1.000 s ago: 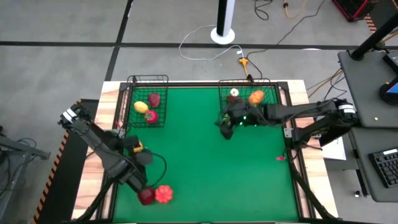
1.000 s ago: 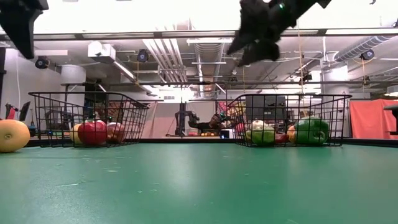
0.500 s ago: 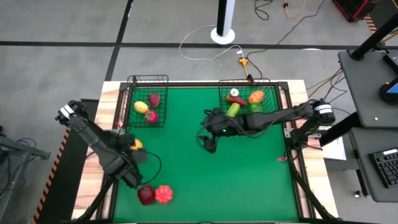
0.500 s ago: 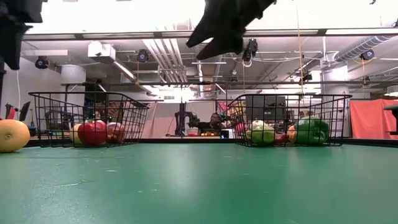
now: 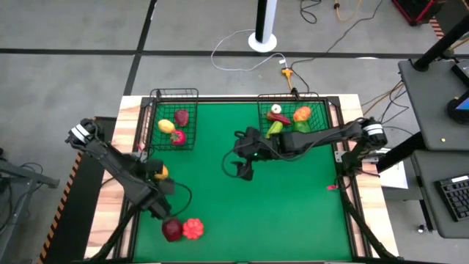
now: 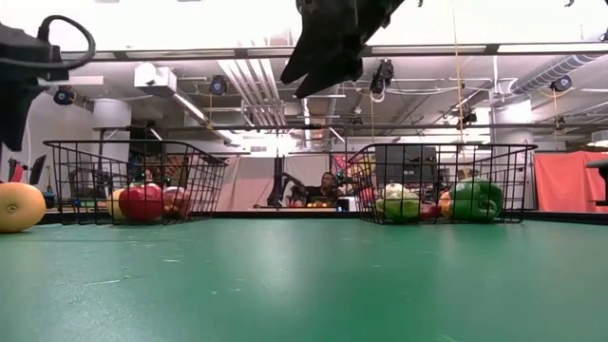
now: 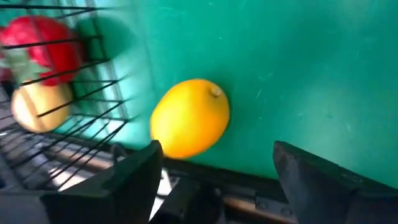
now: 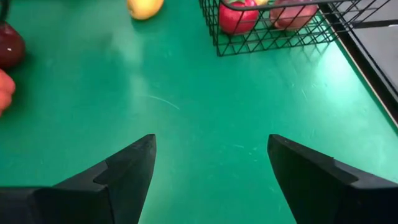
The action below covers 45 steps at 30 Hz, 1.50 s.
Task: Sort produce into baskets
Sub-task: Put the yellow lemon into the left wire basket
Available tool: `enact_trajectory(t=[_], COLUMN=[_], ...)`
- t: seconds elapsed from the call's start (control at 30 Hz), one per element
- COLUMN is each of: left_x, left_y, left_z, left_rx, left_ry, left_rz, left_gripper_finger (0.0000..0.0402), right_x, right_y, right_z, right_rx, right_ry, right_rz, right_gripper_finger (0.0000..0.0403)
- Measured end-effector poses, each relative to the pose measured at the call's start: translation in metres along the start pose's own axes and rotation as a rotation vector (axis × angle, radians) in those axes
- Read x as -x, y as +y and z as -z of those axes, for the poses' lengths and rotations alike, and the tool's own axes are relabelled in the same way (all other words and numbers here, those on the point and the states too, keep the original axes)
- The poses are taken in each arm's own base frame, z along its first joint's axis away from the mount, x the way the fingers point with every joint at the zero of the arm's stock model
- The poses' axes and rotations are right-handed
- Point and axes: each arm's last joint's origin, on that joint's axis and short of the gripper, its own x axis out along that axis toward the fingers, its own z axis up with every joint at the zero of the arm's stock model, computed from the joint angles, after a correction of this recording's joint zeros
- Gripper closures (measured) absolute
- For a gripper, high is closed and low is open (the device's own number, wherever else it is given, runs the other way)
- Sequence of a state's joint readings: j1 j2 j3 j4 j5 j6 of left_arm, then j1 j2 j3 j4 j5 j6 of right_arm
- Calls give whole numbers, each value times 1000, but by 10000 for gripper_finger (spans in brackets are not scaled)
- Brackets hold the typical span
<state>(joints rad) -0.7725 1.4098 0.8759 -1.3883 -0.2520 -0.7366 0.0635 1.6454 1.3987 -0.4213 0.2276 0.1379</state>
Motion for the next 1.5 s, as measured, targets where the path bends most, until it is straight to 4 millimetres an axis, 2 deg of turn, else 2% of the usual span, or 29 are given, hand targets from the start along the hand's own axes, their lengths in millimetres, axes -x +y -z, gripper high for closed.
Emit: enact_trajectory(t=[0.13,0.3,0.47,1.07,1.5], left_x=[-10,-11,-15,-44,-55], left_y=[7,13,17,15,12], left_z=[3,10,16,1,-2], left_rx=[51,-29,-53,-32,-28], left_ry=[-48,-73,-26,78,56], left_rz=[58,78,66,-1,7], left_gripper_finger=[124,129,129,129,129], right_x=[3,3,2,2,2], right_y=[-1,-1,-1,-1,-1], right_z=[-1,0,3,6,6], right_rx=[-2,1,5,16,42], right_ry=[-8,2,23,45,48], right_rz=[-1,1,3,6,3], right_gripper_finger=[102,105,98,93,90])
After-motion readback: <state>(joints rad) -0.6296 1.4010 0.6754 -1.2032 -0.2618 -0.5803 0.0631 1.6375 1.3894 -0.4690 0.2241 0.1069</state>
